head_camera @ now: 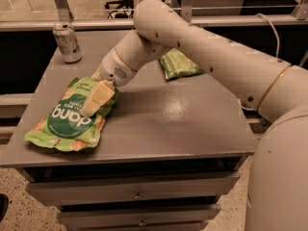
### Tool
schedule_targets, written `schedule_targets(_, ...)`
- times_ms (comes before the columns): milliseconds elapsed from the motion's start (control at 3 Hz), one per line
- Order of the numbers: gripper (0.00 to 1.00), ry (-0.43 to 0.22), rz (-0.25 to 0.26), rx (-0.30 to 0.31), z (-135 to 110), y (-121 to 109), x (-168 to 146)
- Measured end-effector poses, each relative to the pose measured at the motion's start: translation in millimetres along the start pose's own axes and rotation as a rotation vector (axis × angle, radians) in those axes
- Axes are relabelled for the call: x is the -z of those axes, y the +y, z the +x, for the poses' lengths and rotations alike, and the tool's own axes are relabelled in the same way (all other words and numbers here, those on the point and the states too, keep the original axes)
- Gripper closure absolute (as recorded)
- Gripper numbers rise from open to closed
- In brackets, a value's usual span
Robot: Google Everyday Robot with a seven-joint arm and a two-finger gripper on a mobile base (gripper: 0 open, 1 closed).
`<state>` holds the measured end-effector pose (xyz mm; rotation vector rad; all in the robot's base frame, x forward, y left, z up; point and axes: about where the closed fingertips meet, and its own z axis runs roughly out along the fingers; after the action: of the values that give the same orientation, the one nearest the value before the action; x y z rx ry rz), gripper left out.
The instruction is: Pick green rice chip bag
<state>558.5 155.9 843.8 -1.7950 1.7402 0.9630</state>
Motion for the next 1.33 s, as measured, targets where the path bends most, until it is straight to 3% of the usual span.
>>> schedule_targets(667,0.89,-0.008,0.039,-0.024,-0.3,5.9,24.8)
schedule_targets(1000,1.00,-0.068,0.110,-0.052,-4.2,12.7,58.6)
schedule_targets(1333,1.00,-0.149,0.191,-0.067,-13.8,17.4,91.0)
